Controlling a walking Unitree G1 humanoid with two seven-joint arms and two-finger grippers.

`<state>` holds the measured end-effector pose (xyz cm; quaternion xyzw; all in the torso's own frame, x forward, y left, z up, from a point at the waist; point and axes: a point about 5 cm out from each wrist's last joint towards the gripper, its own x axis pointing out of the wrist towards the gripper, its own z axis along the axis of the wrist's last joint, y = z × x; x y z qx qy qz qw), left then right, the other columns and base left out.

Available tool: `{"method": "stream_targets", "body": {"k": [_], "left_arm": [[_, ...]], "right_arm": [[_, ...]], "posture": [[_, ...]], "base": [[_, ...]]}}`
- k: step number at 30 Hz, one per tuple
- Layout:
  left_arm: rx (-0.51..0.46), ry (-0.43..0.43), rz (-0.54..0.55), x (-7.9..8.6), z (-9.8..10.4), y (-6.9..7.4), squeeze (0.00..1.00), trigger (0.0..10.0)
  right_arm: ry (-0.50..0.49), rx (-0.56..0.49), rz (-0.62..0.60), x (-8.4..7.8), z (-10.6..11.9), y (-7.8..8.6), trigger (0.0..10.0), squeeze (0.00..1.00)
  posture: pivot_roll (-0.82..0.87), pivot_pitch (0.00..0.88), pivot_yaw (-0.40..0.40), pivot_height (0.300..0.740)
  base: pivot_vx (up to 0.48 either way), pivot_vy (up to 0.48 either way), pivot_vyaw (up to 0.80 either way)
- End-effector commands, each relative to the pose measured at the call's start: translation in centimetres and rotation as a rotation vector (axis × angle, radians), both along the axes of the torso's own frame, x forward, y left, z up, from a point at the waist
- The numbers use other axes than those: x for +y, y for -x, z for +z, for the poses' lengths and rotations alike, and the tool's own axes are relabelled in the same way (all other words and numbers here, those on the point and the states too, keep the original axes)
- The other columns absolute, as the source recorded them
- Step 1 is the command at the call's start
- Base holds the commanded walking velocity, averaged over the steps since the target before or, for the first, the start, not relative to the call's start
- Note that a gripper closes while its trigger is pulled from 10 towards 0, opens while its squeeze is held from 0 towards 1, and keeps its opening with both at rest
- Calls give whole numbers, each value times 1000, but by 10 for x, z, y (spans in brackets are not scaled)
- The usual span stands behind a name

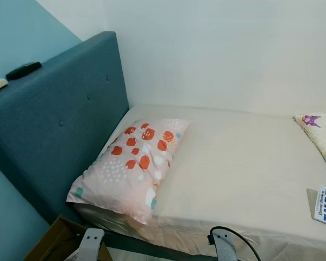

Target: Clean up the room

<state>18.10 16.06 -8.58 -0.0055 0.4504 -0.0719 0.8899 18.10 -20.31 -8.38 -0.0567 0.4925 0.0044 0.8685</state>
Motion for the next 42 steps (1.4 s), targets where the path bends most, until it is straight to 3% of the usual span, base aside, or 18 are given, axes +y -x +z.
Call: {"method": "stream_targets", "body": {"k": [1,16,42], "left_arm": [[8,5,-13,-4,0,0,0,10000],[39,9,6,-3,-5,10,0,10000],[51,19,12,-4,-6,13,0,10000]], "right_arm": [[1,3,8,0,0,1,10000,0],[10,4,26,-4,1,-1,10000,0],[5,12,-2,-6,0,3,10000,0]], "posture": [[-18,0,-29,710],[-19,0,-44,710],[-26,0,-39,710]], "base": [[0,-285,0],[0,-346,0],[0,-435,0]]}}
